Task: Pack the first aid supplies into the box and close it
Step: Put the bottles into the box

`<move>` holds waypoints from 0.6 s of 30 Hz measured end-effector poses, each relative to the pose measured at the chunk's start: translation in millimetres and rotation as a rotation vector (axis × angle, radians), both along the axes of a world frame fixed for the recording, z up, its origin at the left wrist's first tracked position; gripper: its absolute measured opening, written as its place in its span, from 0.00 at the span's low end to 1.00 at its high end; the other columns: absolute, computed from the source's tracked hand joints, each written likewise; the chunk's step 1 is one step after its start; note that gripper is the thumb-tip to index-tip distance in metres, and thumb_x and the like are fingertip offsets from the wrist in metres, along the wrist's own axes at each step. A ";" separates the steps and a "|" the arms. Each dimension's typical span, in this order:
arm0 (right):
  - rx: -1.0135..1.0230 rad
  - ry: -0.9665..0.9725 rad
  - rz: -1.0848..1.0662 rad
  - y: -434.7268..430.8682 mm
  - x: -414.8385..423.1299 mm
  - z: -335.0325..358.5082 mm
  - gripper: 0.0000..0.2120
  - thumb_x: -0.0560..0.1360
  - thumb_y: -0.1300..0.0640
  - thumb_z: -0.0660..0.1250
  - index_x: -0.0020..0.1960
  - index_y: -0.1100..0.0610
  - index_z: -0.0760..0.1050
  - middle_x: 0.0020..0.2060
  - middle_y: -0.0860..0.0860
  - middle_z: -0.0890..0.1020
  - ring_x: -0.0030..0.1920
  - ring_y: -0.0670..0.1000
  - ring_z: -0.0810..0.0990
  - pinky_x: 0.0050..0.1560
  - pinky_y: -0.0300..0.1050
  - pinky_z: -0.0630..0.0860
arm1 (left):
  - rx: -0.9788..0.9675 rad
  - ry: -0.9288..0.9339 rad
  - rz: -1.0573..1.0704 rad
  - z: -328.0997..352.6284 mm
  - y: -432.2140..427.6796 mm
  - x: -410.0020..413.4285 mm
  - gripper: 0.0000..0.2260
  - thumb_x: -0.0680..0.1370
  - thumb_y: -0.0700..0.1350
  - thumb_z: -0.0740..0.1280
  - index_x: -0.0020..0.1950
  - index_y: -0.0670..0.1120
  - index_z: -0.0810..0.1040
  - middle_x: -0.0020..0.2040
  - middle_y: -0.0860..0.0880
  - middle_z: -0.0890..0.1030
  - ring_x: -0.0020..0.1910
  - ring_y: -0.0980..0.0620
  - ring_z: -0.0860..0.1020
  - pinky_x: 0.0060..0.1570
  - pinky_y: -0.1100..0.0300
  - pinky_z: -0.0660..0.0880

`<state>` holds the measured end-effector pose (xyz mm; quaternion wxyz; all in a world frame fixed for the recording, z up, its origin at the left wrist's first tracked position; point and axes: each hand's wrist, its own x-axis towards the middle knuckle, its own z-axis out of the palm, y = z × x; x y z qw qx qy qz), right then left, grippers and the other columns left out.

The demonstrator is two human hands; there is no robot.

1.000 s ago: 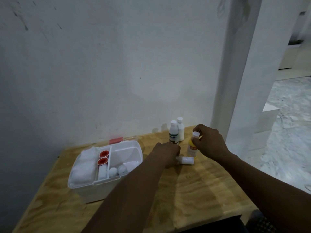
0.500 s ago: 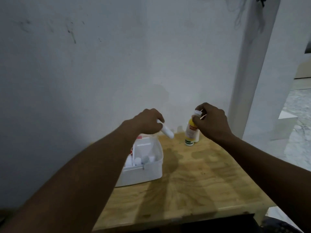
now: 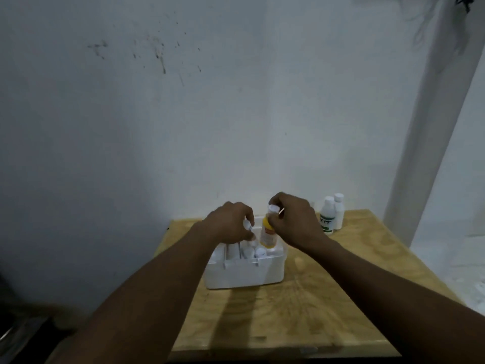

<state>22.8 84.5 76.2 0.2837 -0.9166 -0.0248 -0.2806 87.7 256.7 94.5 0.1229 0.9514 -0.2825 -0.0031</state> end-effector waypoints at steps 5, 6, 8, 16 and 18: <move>-0.068 0.095 0.035 7.1 3.4 -17.1 0.11 0.71 0.54 0.68 0.54 0.54 0.79 0.48 0.50 0.84 0.46 0.50 0.81 0.45 0.49 0.79 | 0.035 0.066 -0.017 -9.5 3.6 -0.1 0.13 0.71 0.53 0.77 0.54 0.53 0.85 0.56 0.50 0.83 0.54 0.50 0.80 0.56 0.49 0.80; -0.079 0.116 0.044 8.6 3.5 -18.1 0.12 0.72 0.54 0.68 0.55 0.53 0.79 0.49 0.50 0.84 0.46 0.50 0.81 0.46 0.49 0.80 | 0.038 0.068 -0.025 -9.1 3.6 -0.7 0.13 0.72 0.52 0.76 0.55 0.52 0.85 0.57 0.49 0.84 0.55 0.49 0.80 0.57 0.49 0.79; -0.090 0.149 0.060 10.2 4.4 -19.9 0.13 0.71 0.54 0.69 0.56 0.53 0.79 0.50 0.50 0.85 0.47 0.50 0.82 0.47 0.49 0.81 | 0.050 0.073 -0.044 -8.2 2.7 -1.8 0.13 0.73 0.51 0.75 0.57 0.51 0.86 0.59 0.49 0.84 0.56 0.49 0.80 0.58 0.49 0.79; -0.069 0.242 0.108 9.9 4.6 -25.4 0.16 0.71 0.55 0.70 0.58 0.54 0.81 0.55 0.50 0.84 0.52 0.50 0.82 0.52 0.47 0.79 | 0.008 0.146 -0.061 -8.9 3.4 -0.9 0.15 0.75 0.48 0.74 0.60 0.47 0.84 0.58 0.48 0.84 0.55 0.49 0.80 0.58 0.55 0.78; -0.043 0.247 0.118 8.6 4.7 -24.8 0.15 0.71 0.54 0.70 0.58 0.54 0.82 0.55 0.50 0.85 0.52 0.50 0.82 0.52 0.46 0.79 | -0.022 0.164 -0.055 -6.8 3.7 -0.6 0.14 0.75 0.47 0.74 0.59 0.46 0.85 0.57 0.49 0.84 0.55 0.50 0.81 0.59 0.54 0.78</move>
